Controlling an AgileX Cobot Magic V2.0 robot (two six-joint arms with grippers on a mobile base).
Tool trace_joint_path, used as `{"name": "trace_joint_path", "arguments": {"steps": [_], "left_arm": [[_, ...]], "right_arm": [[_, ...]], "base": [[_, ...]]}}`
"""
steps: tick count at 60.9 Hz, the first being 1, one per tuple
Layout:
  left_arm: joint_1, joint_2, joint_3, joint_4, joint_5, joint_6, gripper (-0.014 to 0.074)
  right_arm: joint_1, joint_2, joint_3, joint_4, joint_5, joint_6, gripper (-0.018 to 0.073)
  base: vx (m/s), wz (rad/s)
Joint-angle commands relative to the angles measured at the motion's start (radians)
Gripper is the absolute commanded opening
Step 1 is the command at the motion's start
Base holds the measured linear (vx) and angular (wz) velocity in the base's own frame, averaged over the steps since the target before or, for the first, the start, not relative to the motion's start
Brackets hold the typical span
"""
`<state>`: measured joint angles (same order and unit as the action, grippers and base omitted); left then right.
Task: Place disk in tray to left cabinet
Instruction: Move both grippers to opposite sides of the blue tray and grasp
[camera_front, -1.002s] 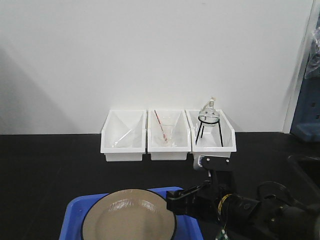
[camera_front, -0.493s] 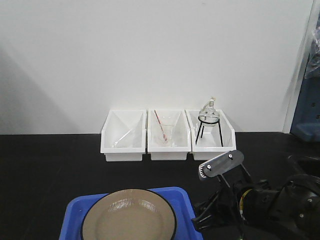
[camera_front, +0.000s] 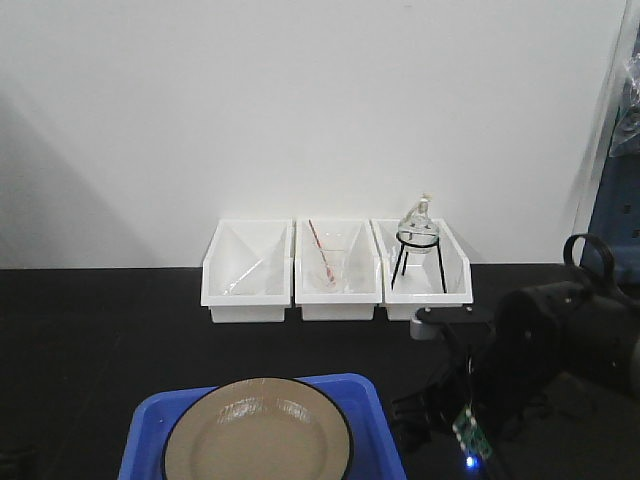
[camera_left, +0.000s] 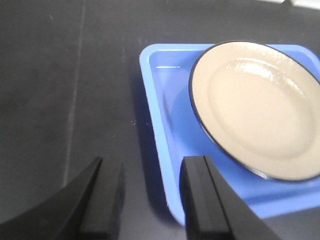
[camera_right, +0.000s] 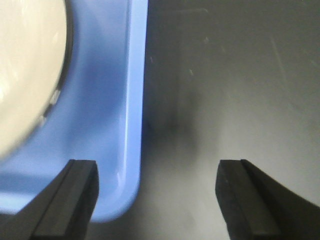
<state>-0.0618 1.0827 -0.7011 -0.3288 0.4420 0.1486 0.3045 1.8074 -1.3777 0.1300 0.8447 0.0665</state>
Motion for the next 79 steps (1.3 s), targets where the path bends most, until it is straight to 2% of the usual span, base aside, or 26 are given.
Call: {"name": "trace_joint_path", "arguments": {"steps": [1,4,7,18,27,39,66,79], "left_arm": [[-0.005,0.099,-0.100,-0.025,-0.044,-0.010,0.0409],[-0.006,0.151,-0.138,-0.027,-0.037,-0.010,0.0409],[-0.006,0.210,-0.169,-0.039,-0.025,-0.010,0.0409],[-0.019,0.398,-0.279,-0.136,0.007,0.001,0.0409],[-0.044,0.522,-0.339,-0.189,-0.008,0.046,0.0409],[-0.057,0.635,-0.388,-0.196,-0.016,0.056,0.0409],[-0.058,0.742,-0.392,-0.225,-0.065,0.058,0.0409],[-0.070,0.775,-0.392,-0.234,-0.068,0.058,0.0408]], "right_arm": [[-0.065,0.023,-0.118,0.162,0.023,-0.132,0.0530],[-0.088,0.059,-0.156,0.240,0.041,-0.201,0.0529],[-0.098,0.088,-0.186,0.274,0.044,-0.242,0.0529],[-0.073,0.173,-0.235,0.269,-0.005,-0.260,0.0529],[-0.058,0.231,-0.239,0.259,-0.020,-0.261,0.0529],[-0.052,0.271,-0.239,0.267,-0.030,-0.267,0.0529],[-0.024,0.311,-0.240,0.269,-0.054,-0.267,0.0529],[-0.024,0.321,-0.240,0.329,-0.054,-0.266,0.0496]], "base": [[0.00,0.00],[0.00,0.00],[0.00,0.00],[0.00,0.00],[0.00,0.00],[0.00,0.00],[0.00,0.00],[0.00,0.00]]}}
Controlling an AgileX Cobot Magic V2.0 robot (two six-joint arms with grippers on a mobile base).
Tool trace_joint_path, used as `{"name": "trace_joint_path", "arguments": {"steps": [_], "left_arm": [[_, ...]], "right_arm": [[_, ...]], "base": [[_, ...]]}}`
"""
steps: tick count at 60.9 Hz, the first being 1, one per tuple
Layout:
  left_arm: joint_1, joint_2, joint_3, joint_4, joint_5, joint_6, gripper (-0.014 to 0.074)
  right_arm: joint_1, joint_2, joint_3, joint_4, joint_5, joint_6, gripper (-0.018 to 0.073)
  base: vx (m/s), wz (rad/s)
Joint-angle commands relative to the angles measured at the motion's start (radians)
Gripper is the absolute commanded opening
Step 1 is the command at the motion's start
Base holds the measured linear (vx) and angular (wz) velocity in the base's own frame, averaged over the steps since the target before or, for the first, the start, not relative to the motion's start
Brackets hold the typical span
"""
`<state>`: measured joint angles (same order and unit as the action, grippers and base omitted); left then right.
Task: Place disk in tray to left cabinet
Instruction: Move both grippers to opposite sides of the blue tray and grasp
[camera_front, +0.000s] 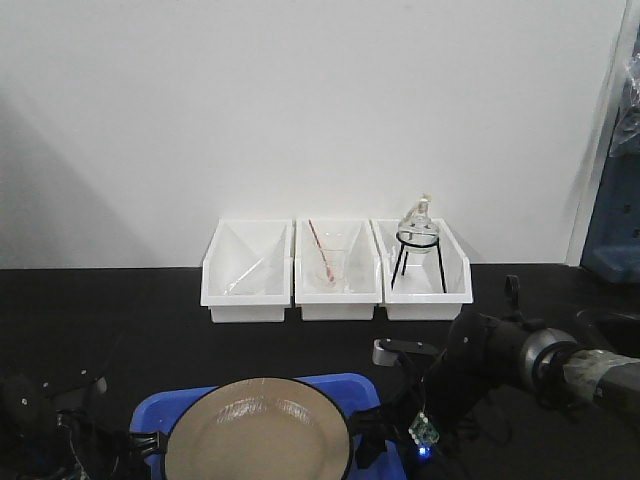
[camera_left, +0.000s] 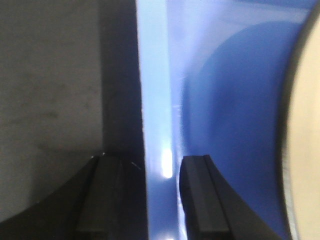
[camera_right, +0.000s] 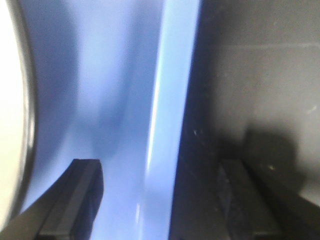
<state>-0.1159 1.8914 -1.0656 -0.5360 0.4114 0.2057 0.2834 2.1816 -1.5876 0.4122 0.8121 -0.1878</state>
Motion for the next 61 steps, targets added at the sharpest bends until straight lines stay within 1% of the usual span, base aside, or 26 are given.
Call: {"name": "trace_joint_path", "arguments": {"steps": [1,7,10,18,23,27,37,40,45,52,57,61], "left_arm": [[-0.019,-0.033,-0.028,-0.028,-0.036,0.001,0.0407],[-0.035,-0.024,-0.031,-0.030,-0.039,0.001,0.0400],[-0.043,-0.019,-0.035,-0.030,-0.037,0.001,0.0392],[-0.060,-0.013,-0.045,-0.063,-0.037,0.001,0.0337],[-0.062,-0.013,-0.050,-0.061,-0.034,0.001,0.0273],[-0.061,-0.013,-0.051,-0.061,-0.029,0.001,0.0212],[-0.061,-0.015,-0.053,-0.071,-0.027,0.001,0.0023],[-0.061,-0.016,-0.057,-0.084,-0.020,0.001,-0.0010],[-0.061,-0.016,-0.086,-0.094,0.018,0.001,-0.0009],[-0.061,-0.016,-0.147,-0.096,0.088,0.001,-0.0006],[-0.061,-0.016,-0.209,-0.096,0.165,-0.001,-0.0004],[-0.061,-0.016,-0.254,-0.098,0.248,-0.033,-0.0003]], "right_arm": [[-0.002,-0.054,-0.030,0.047,-0.020,-0.009,0.0488],[-0.002,-0.054,-0.030,0.040,-0.015,0.001,0.0424],[-0.002,-0.054,-0.030,0.038,-0.015,0.003,0.0375],[-0.002,-0.054,-0.030,0.043,-0.013,0.003,0.0253],[-0.002,-0.054,-0.030,0.050,0.007,0.003,0.0162],[-0.002,-0.054,-0.030,0.060,0.030,0.003,0.0113],[-0.003,-0.055,-0.030,0.092,0.067,0.003,-0.0008],[-0.003,-0.058,-0.030,0.109,0.066,0.009,-0.0013],[-0.003,-0.066,-0.030,0.143,0.069,0.026,-0.0010],[-0.003,-0.088,-0.030,0.157,0.068,0.048,-0.0008],[-0.005,-0.107,-0.030,0.155,0.068,0.068,-0.0006],[-0.005,-0.123,-0.030,0.155,0.077,0.087,-0.0006]], "base": [[0.00,0.00],[0.00,0.00],[0.00,0.00],[0.00,0.00],[0.00,0.00],[0.00,0.00],[0.00,0.00],[0.00,0.00],[0.00,0.00],[0.00,0.00],[0.00,0.00],[0.00,0.00]]}}
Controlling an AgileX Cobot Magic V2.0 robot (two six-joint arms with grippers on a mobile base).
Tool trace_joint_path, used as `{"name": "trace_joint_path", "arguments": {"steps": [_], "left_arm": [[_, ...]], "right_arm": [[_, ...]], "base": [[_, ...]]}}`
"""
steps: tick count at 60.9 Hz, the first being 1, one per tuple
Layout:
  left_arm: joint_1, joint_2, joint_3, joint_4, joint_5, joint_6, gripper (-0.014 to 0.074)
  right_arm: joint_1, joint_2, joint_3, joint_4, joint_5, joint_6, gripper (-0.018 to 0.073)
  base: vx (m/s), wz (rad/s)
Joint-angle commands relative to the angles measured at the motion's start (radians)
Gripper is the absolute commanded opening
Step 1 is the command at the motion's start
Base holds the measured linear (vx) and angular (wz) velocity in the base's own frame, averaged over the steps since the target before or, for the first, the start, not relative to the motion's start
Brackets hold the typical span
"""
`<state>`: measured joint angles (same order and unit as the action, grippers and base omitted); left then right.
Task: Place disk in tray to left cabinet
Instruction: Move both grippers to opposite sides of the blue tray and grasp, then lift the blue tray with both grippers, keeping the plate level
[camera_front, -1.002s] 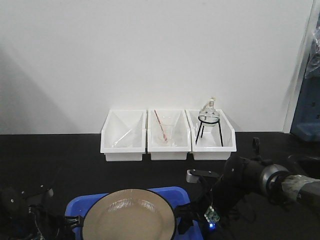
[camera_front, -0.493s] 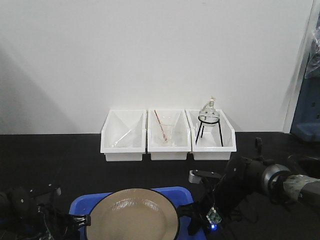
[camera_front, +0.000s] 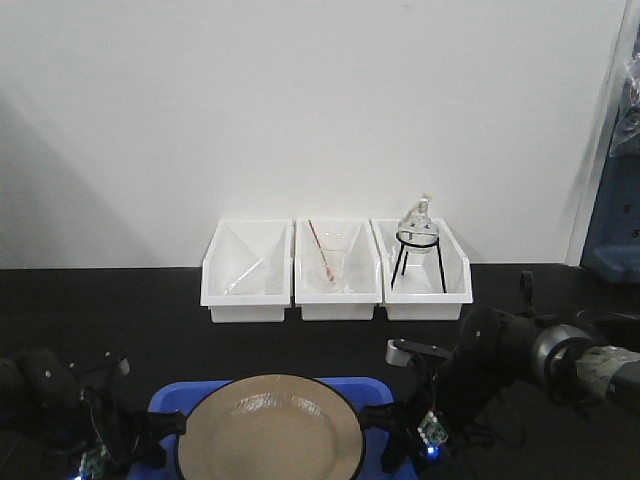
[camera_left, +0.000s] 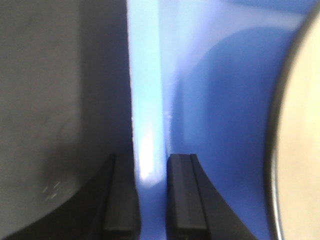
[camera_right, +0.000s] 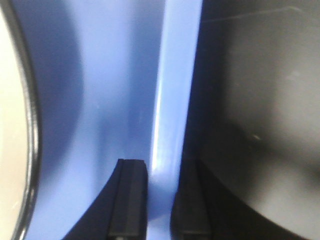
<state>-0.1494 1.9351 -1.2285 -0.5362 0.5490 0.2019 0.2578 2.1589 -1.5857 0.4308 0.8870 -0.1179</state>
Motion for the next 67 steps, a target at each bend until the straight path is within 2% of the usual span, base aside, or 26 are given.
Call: {"name": "trace_joint_path", "arguments": {"steps": [1,9,23,40,51,67], "left_arm": [[-0.028,-0.060,-0.107,-0.099,0.127,-0.042,-0.0003],[-0.028,-0.060,-0.177,-0.101,0.220,-0.094,-0.0001],[-0.028,-0.067,-0.257,-0.103,0.351,-0.134,-0.0001],[-0.028,-0.175,-0.316,-0.100,0.420,-0.223,-0.0001],[-0.027,-0.225,-0.378,-0.099,0.473,-0.262,-0.0001],[-0.026,-0.246,-0.472,-0.092,0.559,-0.305,-0.0001]], "right_arm": [[0.021,-0.108,-0.032,0.137,0.006,0.024,-0.0005],[0.021,-0.151,-0.032,0.137,0.029,0.057,-0.0006],[0.021,-0.255,-0.032,0.137,0.044,0.118,-0.0006],[0.021,-0.353,-0.036,0.136,0.066,0.142,-0.0006],[0.020,-0.385,-0.104,0.094,0.131,0.173,-0.0006],[0.020,-0.417,-0.178,0.098,0.163,0.208,-0.0006]], "base": [[0.00,0.00],[0.00,0.00],[0.00,0.00],[0.00,0.00],[0.00,0.00],[0.00,0.00]]}}
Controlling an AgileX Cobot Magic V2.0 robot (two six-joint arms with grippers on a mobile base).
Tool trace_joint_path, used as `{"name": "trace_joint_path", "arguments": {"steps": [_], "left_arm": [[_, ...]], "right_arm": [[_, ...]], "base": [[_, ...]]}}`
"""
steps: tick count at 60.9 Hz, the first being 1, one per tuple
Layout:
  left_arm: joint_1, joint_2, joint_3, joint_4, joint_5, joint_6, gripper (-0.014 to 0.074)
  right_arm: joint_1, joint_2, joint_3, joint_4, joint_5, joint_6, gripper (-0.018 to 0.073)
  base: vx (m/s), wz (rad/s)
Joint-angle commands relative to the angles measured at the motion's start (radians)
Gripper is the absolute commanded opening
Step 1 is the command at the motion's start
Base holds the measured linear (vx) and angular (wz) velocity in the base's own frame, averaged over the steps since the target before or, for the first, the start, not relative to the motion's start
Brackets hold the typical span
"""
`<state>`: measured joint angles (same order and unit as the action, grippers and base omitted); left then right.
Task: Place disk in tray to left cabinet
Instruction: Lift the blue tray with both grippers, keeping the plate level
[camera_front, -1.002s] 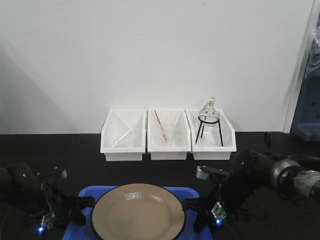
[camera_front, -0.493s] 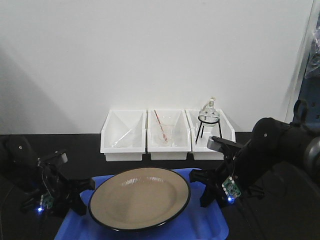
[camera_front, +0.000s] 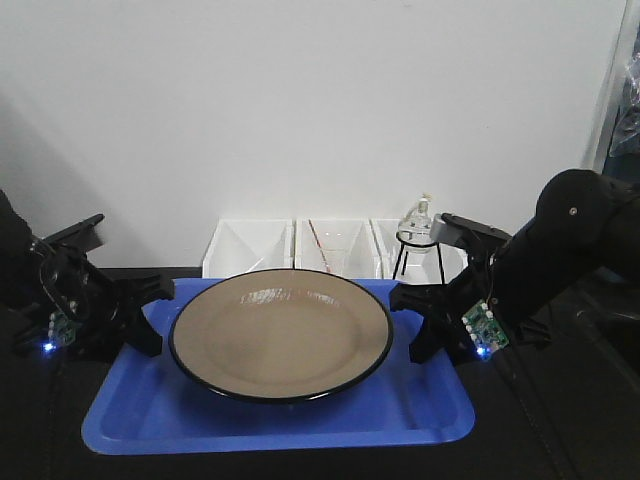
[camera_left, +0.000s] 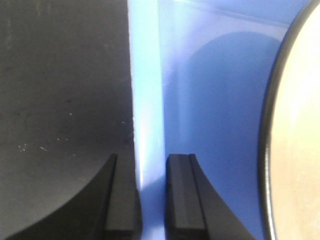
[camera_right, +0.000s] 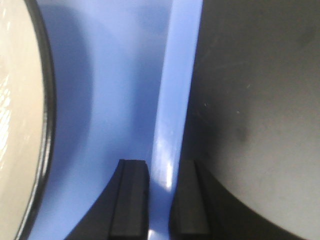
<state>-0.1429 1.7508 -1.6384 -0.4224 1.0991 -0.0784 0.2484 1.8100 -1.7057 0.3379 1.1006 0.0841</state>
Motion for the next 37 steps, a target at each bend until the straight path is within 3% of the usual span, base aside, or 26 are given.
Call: {"name": "trace_joint_path", "arguments": {"steps": [1,37], "left_arm": [[-0.033,-0.061,-0.067,-0.206,0.013,-0.027,-0.0001],[-0.033,-0.066,-0.083,-0.190,0.037,-0.059,0.0000]], "right_arm": [[0.029,-0.068,-0.063,0.190,-0.042,0.010,-0.0006],[0.029,-0.069,-0.070,0.189,-0.020,0.009,-0.0006]], "base": [[0.00,0.00],[0.00,0.00]]}}
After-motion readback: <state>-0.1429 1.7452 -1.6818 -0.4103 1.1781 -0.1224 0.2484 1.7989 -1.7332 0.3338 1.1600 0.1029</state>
